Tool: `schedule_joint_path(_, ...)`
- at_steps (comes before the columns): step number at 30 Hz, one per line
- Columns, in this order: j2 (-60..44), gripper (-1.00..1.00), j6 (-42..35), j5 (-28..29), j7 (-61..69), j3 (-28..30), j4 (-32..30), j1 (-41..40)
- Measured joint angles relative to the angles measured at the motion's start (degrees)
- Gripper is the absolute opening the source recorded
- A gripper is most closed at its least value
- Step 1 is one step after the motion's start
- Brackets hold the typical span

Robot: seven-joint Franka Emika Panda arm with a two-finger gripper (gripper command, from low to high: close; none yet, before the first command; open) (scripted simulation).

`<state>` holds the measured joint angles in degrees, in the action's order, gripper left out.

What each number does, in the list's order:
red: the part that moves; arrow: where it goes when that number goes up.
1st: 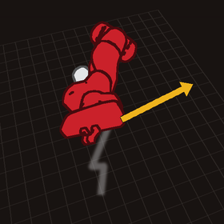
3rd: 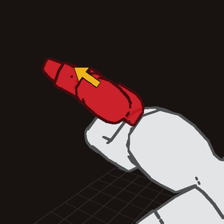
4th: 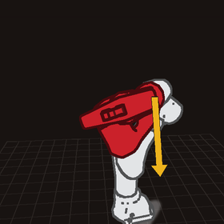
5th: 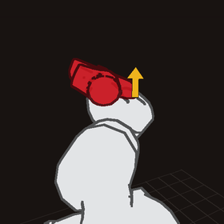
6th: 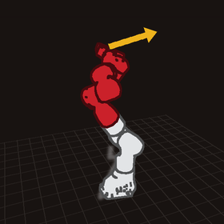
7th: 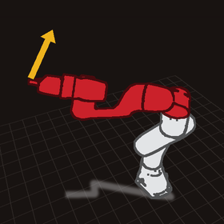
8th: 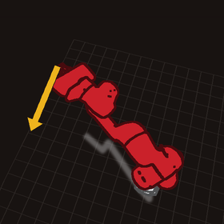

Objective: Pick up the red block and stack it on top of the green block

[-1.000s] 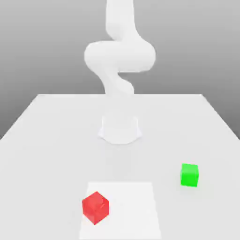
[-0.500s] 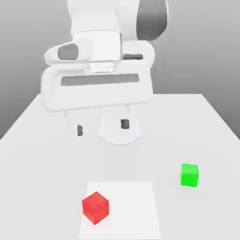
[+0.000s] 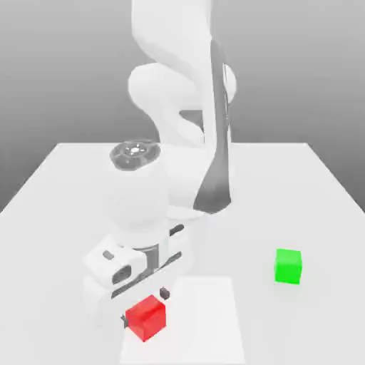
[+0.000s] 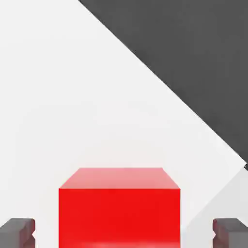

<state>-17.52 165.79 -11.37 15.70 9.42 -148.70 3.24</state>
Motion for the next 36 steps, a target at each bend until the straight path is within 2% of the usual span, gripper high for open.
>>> schedule_joint_path(5, -0.4, -1.0, 0.2, -0.2, 0.1, -0.3, 0.1, -0.2)
schedule_joint_path(11, 10.4, -1.0, -8.3, 7.1, -5.2, 2.9, -1.9, 2.3)
schedule_joint_path(19, 19.3, -1.0, -10.9, 9.3, -5.2, -5.1, -8.3, 17.8)
schedule_joint_path(26, 26.9, -1.0, -12.6, 9.3, -3.9, -12.9, -14.1, 28.3)
schedule_joint_path(33, 16.9, -1.0, -1.8, 11.5, -5.2, -14.6, -14.7, 30.0)
schedule_joint_path(34, 15.0, 1.0, 0.0, 12.3, -5.8, -14.4, -14.7, 30.0)
schedule_joint_path(36, 15.0, 1.0, 0.0, 12.3, -5.8, -14.4, -14.7, 30.0)
